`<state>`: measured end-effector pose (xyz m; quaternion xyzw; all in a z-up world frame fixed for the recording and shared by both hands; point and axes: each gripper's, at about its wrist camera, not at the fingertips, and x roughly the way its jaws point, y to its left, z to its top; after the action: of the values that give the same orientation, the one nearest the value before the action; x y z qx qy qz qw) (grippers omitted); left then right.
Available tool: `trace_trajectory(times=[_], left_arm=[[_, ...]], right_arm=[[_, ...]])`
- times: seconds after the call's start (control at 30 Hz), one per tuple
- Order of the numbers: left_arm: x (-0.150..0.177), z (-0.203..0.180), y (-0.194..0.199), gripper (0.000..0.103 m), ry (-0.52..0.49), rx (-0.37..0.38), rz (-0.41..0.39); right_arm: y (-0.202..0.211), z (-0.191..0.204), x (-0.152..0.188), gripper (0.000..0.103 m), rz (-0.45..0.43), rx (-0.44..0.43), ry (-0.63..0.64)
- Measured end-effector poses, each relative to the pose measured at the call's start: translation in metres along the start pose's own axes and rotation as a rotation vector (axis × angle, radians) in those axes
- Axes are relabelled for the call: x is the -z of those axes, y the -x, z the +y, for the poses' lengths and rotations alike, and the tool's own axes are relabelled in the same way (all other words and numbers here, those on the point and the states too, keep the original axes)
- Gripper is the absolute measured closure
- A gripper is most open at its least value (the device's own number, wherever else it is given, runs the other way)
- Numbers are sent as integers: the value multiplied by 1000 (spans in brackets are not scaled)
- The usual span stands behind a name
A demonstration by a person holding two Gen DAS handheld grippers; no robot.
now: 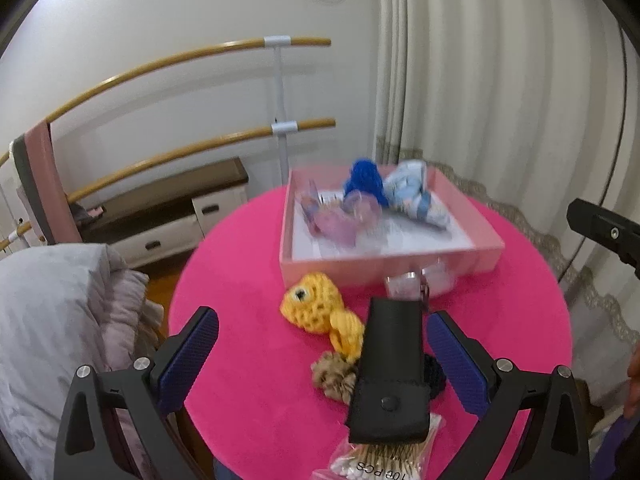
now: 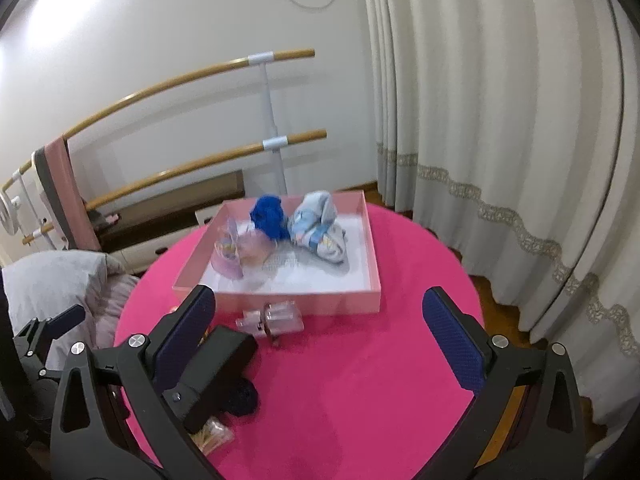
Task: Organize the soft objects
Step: 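Withdraw both tools from the box toward the remaining items, then grasp the black zippered case with the left tool while the right tool grasps the navy knitted scrunchie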
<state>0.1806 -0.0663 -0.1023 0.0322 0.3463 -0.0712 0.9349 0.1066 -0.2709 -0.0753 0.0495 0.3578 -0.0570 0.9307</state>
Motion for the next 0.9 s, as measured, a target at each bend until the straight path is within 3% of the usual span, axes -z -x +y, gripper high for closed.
trace_trajectory(times=[0.37, 0.6, 0.67, 0.7, 0.77, 0.83, 0.9], left_arm=[[7, -17, -63, 0, -13, 58, 149], [7, -25, -97, 3, -57, 59, 206], [8, -27, -110, 15, -70, 70, 241], [10, -28, -117, 27, -69, 86, 262], [10, -26, -123, 32, -58, 116, 272], [8, -24, -122, 47, -55, 150, 270], [4, -20, -120, 55, -40, 189, 269]], right_arm=[[-50, -16, 43, 0, 157, -4, -21], [-64, -33, 48, 0, 192, 1, -49], [-67, -33, 49, 0, 199, -3, -49], [-69, -33, 49, 0, 204, -4, -49], [-71, -33, 49, 0, 210, -6, -49], [-74, -32, 50, 0, 214, -7, -46], [-76, -32, 50, 0, 218, -8, -45]])
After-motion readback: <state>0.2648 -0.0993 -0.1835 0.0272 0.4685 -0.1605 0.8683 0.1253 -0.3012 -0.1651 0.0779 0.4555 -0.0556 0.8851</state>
